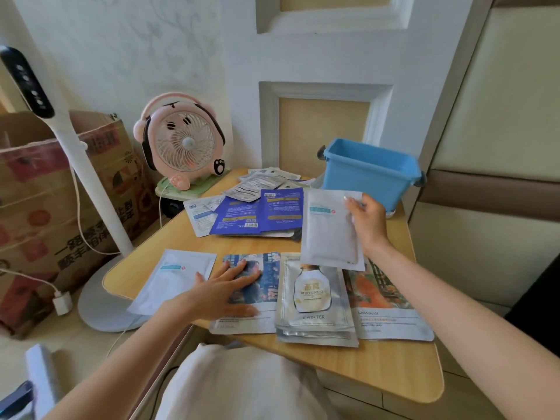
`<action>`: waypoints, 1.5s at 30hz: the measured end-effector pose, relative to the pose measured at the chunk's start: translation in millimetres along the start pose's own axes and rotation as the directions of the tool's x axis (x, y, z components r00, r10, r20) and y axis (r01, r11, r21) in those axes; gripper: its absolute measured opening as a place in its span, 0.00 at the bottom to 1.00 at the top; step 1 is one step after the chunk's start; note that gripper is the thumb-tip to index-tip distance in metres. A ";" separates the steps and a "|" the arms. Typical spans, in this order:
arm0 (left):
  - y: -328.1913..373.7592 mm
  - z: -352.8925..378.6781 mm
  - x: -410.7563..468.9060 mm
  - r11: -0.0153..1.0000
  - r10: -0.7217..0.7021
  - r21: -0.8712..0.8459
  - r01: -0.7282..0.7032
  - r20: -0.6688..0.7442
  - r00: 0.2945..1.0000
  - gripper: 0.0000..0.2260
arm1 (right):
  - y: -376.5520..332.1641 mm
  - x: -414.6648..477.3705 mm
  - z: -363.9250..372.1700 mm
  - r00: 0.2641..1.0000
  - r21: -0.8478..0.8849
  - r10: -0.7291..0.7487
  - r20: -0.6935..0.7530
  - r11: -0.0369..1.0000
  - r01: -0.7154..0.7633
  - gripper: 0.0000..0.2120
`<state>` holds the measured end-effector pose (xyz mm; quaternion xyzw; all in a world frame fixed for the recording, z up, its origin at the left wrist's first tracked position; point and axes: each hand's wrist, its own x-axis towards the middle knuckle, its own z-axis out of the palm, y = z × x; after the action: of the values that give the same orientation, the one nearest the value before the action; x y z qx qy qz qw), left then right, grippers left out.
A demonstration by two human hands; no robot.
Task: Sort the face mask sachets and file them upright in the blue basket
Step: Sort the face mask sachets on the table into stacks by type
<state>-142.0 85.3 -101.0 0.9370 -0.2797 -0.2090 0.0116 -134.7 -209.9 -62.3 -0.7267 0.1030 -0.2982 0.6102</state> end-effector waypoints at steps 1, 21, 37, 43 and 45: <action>2.7 -2.6 0.1 0.999 -0.003 -0.050 -0.001 -0.077 0.997 0.31 | 0.2 -0.4 2.7 1.000 -0.005 0.003 0.006 1.000 -0.003 0.10; -78.9 -17.9 -25.1 0.623 -0.666 -0.739 0.258 -0.328 0.670 0.20 | 75.0 33.2 38.3 0.908 -0.797 0.257 0.332 0.591 0.124 0.46; -78.4 -2.7 -8.8 0.965 -0.179 -0.258 0.044 -0.529 0.829 0.32 | 66.3 51.7 8.9 0.866 -0.864 0.059 0.496 0.138 0.485 0.13; -76.8 18.3 0.7 0.984 -0.176 -0.020 0.179 -0.320 0.931 0.55 | 15.1 54.5 2.3 0.908 -0.586 -0.416 0.053 0.723 0.365 0.06; -75.3 16.7 2.3 0.980 -0.197 -0.034 0.196 -0.294 0.935 0.50 | -18.2 55.7 -3.8 0.891 -0.405 -0.452 -0.048 0.824 0.396 0.06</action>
<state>-107.8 149.1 -127.6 0.9809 -0.1795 -0.0672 0.0342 -96.1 -237.4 -27.6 -0.8135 0.0379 -0.4511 0.3651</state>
